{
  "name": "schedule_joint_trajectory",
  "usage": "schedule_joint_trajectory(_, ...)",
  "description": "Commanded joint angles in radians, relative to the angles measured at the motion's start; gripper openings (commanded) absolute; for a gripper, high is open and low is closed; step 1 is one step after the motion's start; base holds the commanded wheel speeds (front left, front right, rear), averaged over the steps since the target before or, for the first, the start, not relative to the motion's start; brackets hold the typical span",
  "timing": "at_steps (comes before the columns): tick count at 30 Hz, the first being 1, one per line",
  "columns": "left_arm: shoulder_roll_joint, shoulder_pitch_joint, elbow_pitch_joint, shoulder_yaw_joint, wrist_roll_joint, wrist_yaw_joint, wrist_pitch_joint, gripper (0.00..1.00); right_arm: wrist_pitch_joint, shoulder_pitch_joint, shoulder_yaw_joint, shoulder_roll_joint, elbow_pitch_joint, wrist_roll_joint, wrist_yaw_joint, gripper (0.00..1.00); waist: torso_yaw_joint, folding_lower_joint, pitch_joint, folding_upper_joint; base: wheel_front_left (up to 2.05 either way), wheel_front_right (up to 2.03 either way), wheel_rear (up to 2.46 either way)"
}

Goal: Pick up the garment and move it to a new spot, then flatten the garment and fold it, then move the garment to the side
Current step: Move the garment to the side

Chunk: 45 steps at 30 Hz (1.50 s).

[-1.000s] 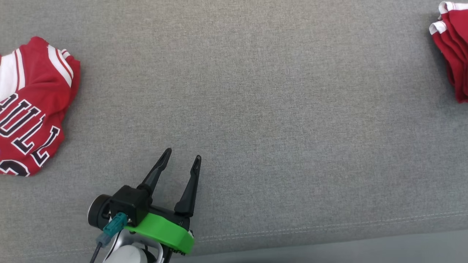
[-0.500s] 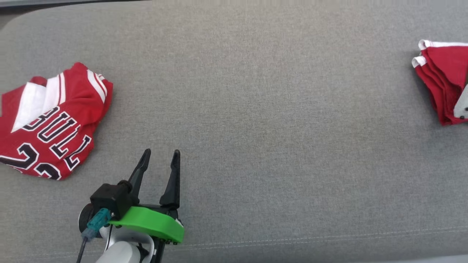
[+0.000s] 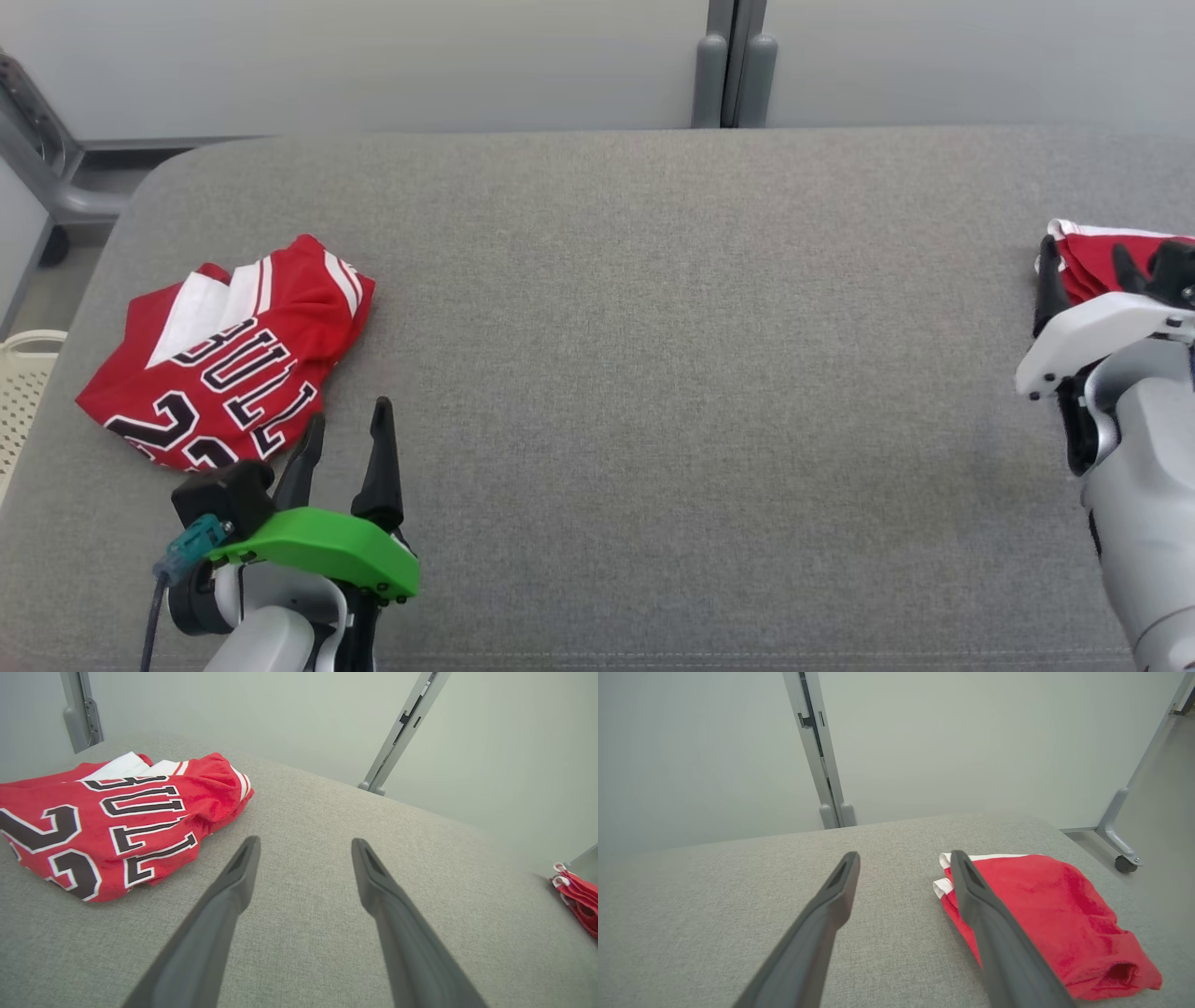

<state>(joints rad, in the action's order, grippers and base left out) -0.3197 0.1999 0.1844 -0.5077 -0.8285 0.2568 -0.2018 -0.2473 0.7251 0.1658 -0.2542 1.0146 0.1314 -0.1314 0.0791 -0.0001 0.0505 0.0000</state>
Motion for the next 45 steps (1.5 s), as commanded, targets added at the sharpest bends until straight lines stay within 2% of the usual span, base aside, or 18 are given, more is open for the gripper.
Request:
schedule_joint_trajectory(1,0.003,0.007,0.002,0.014,-0.02,0.007,0.004,1.0,-0.005,-0.033,-0.01,0.01,-0.014,0.013,0.001,1.0,0.02,0.0001,-0.066,0.0,0.0,0.0,0.0)
schedule_joint_trajectory(6,0.014,0.015,0.0,0.047,-0.047,-0.013,-0.016,1.0,-0.01,-0.113,-0.047,0.079,-0.069,0.066,0.001,1.0,0.039,0.0001,-0.11,0.0,0.0,0.0,0.0)
schedule_joint_trajectory(11,0.034,-0.034,-0.009,0.088,-0.068,-0.066,-0.049,1.0,-0.013,-0.231,-0.081,0.137,-0.172,0.108,0.001,1.0,0.051,0.0001,-0.148,0.0,0.0,0.0,0.0)
schedule_joint_trajectory(17,0.025,-0.096,-0.022,0.11,-0.036,-0.105,-0.061,1.0,-0.014,-0.332,-0.096,0.169,-0.267,0.132,0.001,1.0,0.047,0.0001,-0.16,0.0,0.0,0.0,0.0)
schedule_joint_trajectory(20,0.018,-0.133,-0.023,0.118,-0.006,-0.111,-0.064,1.0,-0.004,-0.386,-0.114,0.18,-0.321,0.138,0.001,1.0,0.045,0.0001,-0.166,0.0,0.0,0.0,0.0)
schedule_joint_trajectory(27,0.001,-0.201,-0.008,0.132,0.042,-0.09,-0.063,1.0,0.026,-0.511,-0.168,0.196,-0.458,0.146,0.001,1.0,0.042,0.0001,-0.178,0.0,0.0,0.0,0.0)
schedule_joint_trajectory(33,-0.022,-0.233,0.005,0.122,0.095,-0.049,-0.063,1.0,0.071,-0.603,-0.173,0.201,-0.569,0.137,0.001,1.0,0.041,0.0001,-0.187,0.0,0.0,0.0,0.0)
schedule_joint_trajectory(45,-0.048,-0.248,0.013,0.079,0.144,0.009,-0.008,1.0,0.131,-0.724,-0.171,0.202,-0.671,0.15,0.001,1.0,0.037,0.0001,-0.194,0.0,0.0,0.0,0.0)
